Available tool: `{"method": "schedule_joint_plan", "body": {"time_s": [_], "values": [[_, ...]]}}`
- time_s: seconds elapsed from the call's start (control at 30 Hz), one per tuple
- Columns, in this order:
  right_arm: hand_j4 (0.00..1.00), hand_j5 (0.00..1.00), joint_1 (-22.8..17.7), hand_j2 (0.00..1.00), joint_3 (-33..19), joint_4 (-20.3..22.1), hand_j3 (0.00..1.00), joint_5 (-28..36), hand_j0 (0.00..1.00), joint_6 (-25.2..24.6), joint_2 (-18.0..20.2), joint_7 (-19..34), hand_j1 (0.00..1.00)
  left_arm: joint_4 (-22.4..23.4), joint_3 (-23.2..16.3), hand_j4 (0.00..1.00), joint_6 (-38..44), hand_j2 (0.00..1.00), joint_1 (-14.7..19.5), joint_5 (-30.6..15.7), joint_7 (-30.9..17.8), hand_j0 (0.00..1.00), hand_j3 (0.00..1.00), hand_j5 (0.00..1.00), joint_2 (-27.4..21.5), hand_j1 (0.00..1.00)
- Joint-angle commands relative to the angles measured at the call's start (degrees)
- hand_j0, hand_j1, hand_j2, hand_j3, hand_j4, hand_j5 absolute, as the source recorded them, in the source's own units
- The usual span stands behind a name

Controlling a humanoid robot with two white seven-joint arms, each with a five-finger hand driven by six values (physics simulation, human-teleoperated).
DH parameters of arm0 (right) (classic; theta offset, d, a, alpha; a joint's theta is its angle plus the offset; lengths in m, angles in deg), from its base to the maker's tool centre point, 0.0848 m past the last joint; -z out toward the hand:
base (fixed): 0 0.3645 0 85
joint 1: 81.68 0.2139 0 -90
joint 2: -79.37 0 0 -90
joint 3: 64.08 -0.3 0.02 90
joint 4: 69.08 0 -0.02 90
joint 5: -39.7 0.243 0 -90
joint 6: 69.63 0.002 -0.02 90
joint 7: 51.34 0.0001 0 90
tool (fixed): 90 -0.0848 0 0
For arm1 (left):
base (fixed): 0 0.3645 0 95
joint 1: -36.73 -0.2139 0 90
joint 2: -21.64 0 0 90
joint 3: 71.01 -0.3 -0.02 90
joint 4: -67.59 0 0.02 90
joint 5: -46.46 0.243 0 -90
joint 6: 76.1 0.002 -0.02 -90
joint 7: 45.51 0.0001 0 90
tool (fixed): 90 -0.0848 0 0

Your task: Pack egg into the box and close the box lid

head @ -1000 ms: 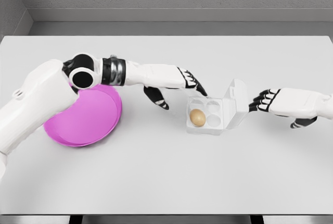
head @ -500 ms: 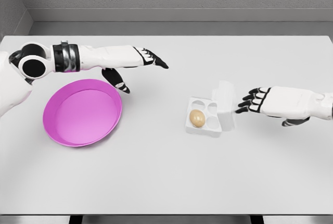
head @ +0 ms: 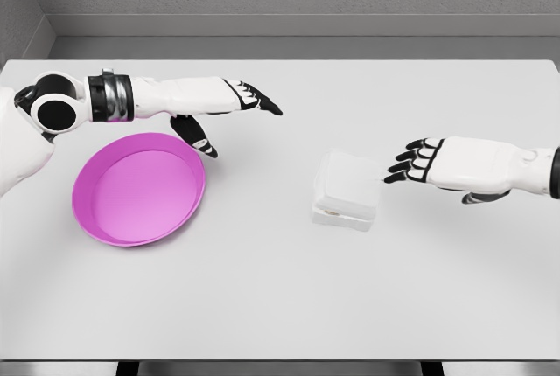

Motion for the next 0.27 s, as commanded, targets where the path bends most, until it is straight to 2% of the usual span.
{"method": "schedule_joint_plan", "body": {"time_s": [0.0,0.17,0.23], "values": [[1.0,1.0,0.0,1.0,0.04,0.01,1.0,0.26,1.0,-0.14,-0.11,-0.02,1.0,0.03,0.15,1.0,0.15,1.0,0.0,-0.4,0.03,1.0,1.0,1.0,-0.03,1.0],[1.0,1.0,0.0,1.0,-0.31,-0.16,1.0,0.26,1.0,-0.14,-0.11,-0.02,1.0,0.12,0.06,1.0,0.15,1.0,0.09,-0.4,0.03,1.0,1.0,1.0,-0.03,1.0],[1.0,1.0,-0.62,1.0,-4.36,-2.53,1.0,4.74,1.0,-0.14,0.24,-0.02,1.0,0.12,0.06,1.0,0.15,1.0,0.0,-0.4,0.03,1.0,1.0,1.0,-0.03,1.0]]}}
